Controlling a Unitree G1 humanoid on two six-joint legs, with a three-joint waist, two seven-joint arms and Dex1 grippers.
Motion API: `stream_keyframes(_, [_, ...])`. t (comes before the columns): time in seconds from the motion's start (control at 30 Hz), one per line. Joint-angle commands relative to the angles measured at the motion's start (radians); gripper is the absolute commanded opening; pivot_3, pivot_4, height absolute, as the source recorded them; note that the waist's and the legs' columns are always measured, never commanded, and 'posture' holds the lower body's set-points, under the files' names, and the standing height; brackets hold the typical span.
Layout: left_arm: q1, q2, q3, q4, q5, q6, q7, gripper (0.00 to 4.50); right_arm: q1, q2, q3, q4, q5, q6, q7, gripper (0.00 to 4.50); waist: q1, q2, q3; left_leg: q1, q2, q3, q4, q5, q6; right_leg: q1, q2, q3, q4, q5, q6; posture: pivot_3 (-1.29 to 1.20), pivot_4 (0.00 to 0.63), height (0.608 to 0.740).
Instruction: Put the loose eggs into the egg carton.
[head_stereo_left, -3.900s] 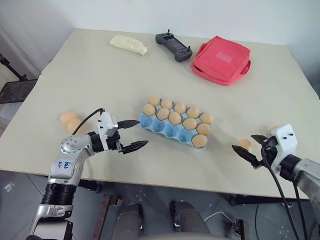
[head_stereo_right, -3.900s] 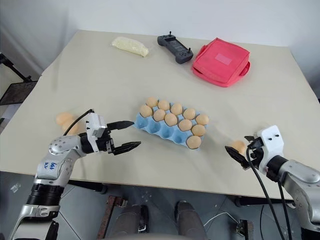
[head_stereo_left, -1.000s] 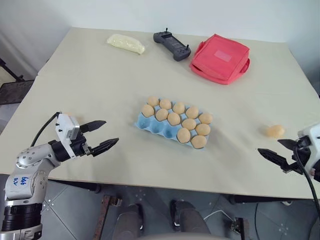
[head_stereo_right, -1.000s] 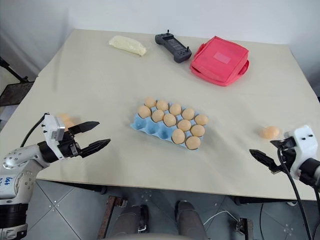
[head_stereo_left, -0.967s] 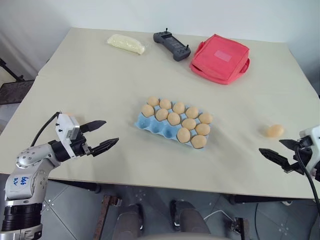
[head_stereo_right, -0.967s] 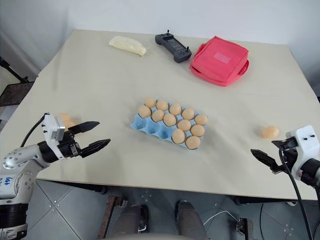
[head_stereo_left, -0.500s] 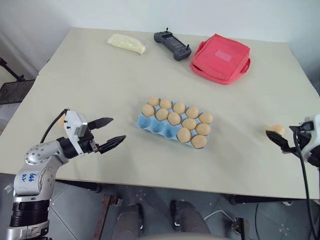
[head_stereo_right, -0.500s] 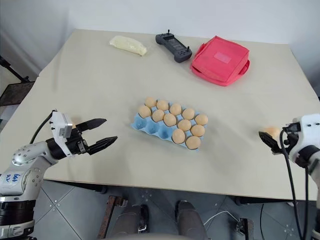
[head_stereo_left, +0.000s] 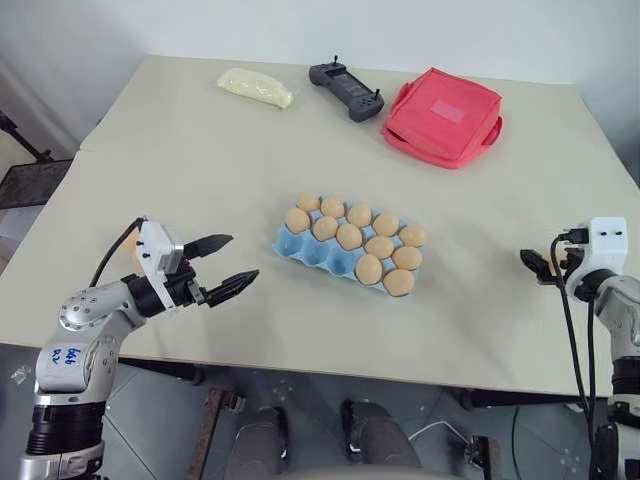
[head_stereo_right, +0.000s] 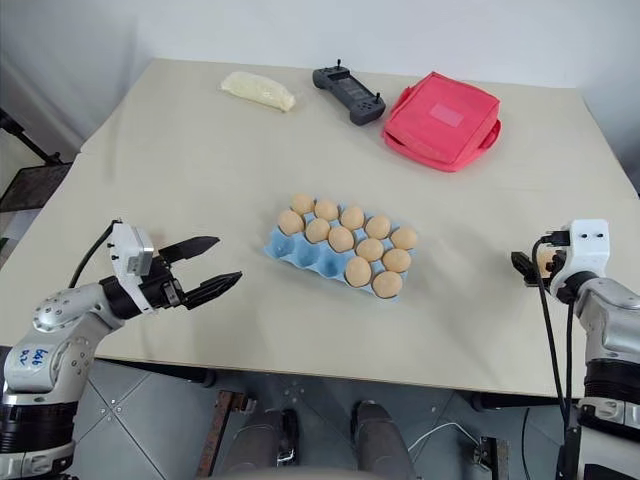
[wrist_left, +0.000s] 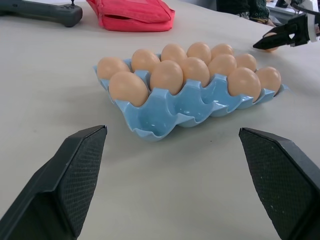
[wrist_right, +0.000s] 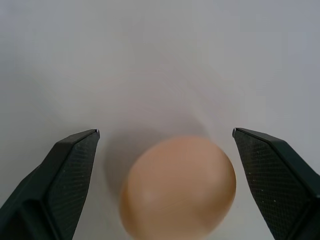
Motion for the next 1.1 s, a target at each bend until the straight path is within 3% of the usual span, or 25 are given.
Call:
stream_keyframes(0.03, [0.011, -0.004, 0.017, -0.051, -0.018, -0.015, 0.005, 4.50, -0.007, 0.000, -0.006, -0.009, 0.004, -0.006, 0.002, 4.07, 0.000, 0.000, 0.000, 0.001, 0.000, 0.001, 0.000, 0.000, 0.000, 0.000, 0.000, 0.001, 0.001, 0.000, 0.000, 0.00, 0.150, 0.740])
stream_keyframes(0.23, [0.006, -0.006, 0.015, -0.045, -0.015, -0.019, 0.007, 4.50, 0.003, 0.007, -0.008, -0.149, 0.048, 0.059, 0.033, 2.30, -0.004, 0.000, 0.000, 0.004, 0.000, 0.004, 0.001, 0.000, 0.000, 0.000, 0.001, 0.004, 0.004, 0.000, 0.000, 0.00, 0.150, 0.740])
stream_keyframes(0.47, [-0.001, -0.003, 0.014, -0.030, -0.014, -0.025, -0.001, 4.50, -0.012, 0.017, 0.051, -0.503, 0.176, 0.231, 0.105, 2.24, -0.013, 0.001, 0.000, 0.006, 0.001, 0.005, 0.000, 0.000, 0.000, 0.000, 0.001, 0.006, 0.006, 0.000, 0.000, 0.00, 0.150, 0.740])
stream_keyframes(0.6, [-0.008, -0.002, 0.011, -0.018, -0.011, -0.029, -0.002, 4.50, -0.092, 0.056, 0.182, -0.690, 0.257, 0.339, 0.137, 2.24, -0.023, 0.000, 0.000, 0.006, 0.002, 0.005, 0.000, 0.000, 0.000, 0.000, 0.001, 0.005, 0.006, 0.000, 0.000, 0.00, 0.150, 0.740])
stream_keyframes(0.87, [0.000, -0.004, 0.022, -0.012, 0.003, -0.049, 0.014, 4.50, -0.230, 0.218, 0.462, -0.778, 0.266, 0.374, 0.153, 2.24, -0.024, 0.000, 0.000, 0.003, 0.002, 0.003, -0.001, 0.000, 0.000, -0.003, 0.000, 0.004, 0.005, 0.000, 0.000, 0.00, 0.150, 0.740])
stream_keyframes(1.1, [0.051, -0.005, 0.043, -0.054, -0.003, -0.059, 0.037, 4.50, -0.281, 0.323, 0.633, -0.659, 0.168, 0.285, 0.169, 2.24, -0.024, 0.000, 0.000, 0.000, 0.002, 0.003, -0.001, -0.001, -0.001, -0.005, -0.002, 0.001, 0.004, 0.000, 0.000, 0.00, 0.150, 0.740])
